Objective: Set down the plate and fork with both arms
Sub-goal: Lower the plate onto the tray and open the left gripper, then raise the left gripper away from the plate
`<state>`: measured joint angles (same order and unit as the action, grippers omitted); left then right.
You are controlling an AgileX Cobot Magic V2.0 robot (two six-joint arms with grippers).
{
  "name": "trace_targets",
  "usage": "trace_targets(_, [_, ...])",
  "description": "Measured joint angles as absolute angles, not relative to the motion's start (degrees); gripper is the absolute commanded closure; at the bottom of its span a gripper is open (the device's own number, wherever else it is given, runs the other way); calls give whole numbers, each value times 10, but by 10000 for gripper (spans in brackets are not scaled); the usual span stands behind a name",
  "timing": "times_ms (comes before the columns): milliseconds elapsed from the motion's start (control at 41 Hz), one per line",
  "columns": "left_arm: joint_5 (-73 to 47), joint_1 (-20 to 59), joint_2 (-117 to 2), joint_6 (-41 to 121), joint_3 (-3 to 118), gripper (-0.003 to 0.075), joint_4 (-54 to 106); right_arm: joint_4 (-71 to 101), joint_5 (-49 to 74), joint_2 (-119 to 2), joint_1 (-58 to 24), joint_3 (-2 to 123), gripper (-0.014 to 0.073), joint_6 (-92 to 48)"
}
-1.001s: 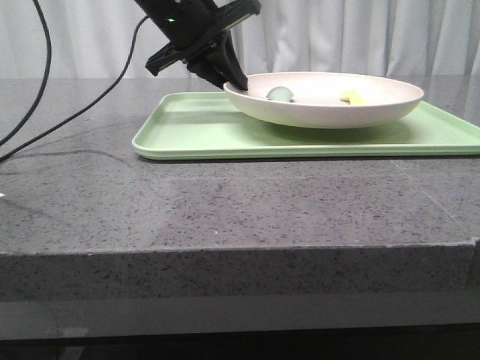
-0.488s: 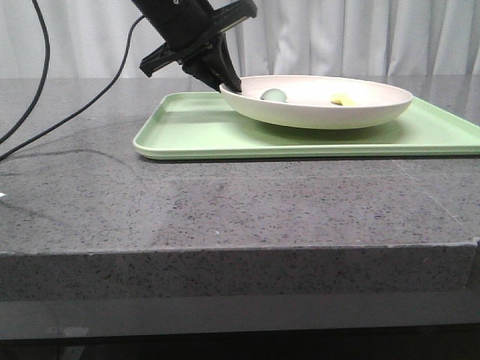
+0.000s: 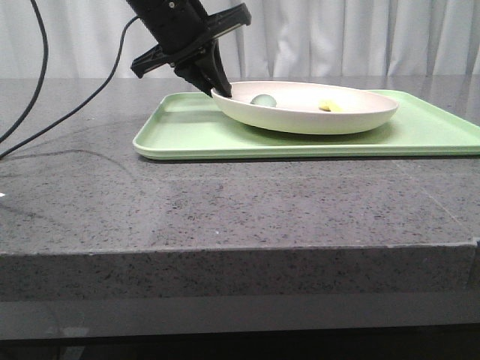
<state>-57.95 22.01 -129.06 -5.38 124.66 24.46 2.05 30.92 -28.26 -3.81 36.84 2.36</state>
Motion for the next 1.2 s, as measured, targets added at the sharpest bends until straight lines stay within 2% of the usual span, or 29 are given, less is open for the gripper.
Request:
trace_targets(195, [-584,220,-1291,-55,1247,713,243,21,309,-283,-38,368,102,24])
trace_targets(513, [-585,220,-1291,-58,1247,448,248,21,309,-283,-38,368,102,24])
trace_targets(586, [-585,220,-1291,-59,1247,400,248,21,309,-283,-38,368,102,24])
trace_targets(659, [-587,220,-1291,-59,1247,383,248,21,309,-283,-38,368,102,24])
trace_targets(952, [-650,220,-1284,-56,1297,400,252,21,309,-283,-38,368,102,24])
trace_targets(1074, [-669,220,-1276,-53,1325,522,254,21,309,-283,-38,368,102,24])
trace_targets(1196, [-678,220,-1268,-49,1340,696,255,21,309,-283,-38,368,102,24])
